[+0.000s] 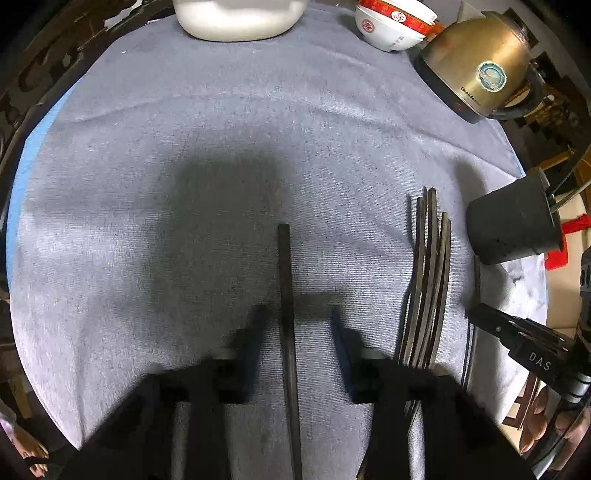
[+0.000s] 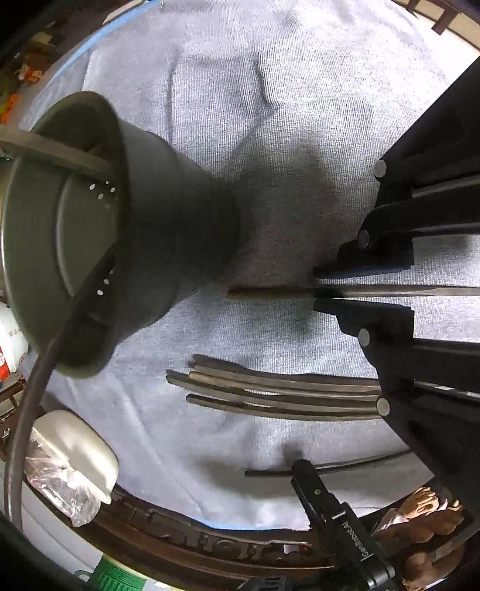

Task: Organize utensils
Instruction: 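Close the right gripper on one chopstick while the left gripper closes on another, then lift both held chopsticks and carry them upright toward the grey holder cup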

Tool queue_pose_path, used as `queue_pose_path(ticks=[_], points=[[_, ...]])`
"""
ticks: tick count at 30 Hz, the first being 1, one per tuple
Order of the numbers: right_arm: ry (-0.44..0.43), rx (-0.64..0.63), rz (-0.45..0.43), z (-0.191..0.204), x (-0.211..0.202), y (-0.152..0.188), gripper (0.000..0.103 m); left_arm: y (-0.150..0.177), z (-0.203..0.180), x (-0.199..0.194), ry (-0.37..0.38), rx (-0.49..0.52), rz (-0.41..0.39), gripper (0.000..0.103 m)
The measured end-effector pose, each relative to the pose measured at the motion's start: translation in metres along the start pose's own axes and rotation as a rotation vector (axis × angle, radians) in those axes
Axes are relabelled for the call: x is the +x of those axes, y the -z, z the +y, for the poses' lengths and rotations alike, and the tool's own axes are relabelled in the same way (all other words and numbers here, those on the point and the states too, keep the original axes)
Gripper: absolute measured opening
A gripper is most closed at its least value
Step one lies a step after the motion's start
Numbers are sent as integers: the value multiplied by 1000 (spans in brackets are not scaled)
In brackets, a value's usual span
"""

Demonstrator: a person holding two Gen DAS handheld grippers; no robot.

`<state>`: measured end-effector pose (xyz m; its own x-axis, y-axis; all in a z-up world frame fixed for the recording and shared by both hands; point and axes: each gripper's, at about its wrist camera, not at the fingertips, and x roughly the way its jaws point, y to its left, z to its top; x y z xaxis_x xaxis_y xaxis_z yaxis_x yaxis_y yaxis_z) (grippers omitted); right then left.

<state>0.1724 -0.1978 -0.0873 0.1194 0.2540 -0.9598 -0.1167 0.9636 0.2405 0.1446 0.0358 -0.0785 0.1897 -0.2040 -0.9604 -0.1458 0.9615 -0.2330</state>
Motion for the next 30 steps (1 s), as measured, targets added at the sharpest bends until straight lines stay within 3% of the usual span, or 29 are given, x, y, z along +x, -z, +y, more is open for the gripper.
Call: queue_pose_path(ticks=[4,14,16,20,26,27,30], points=[[25,-32,-1,5,2,0,8,-4,12,4,78,-10,28,6],[24,-66,1,12,5,2,8,9,27,-9,124,-41,27,6],[7,-65,-22,6,-6,16,6,17,31,-24,147,-41,-30,6],[-72,-34,-154,-1,-40,46,6,36,29,-57,198,-35,-202,6],[-116,56,-434,-17,-105,80,6,61,28,-105,152,-28,-463,6],[-124,74,-516,-20,-117,87,6,64,29,-113,145,-22,-513,6],[-91,110,-664,-28,-139,95,6,71,23,-128,104,-12,-634,6]])
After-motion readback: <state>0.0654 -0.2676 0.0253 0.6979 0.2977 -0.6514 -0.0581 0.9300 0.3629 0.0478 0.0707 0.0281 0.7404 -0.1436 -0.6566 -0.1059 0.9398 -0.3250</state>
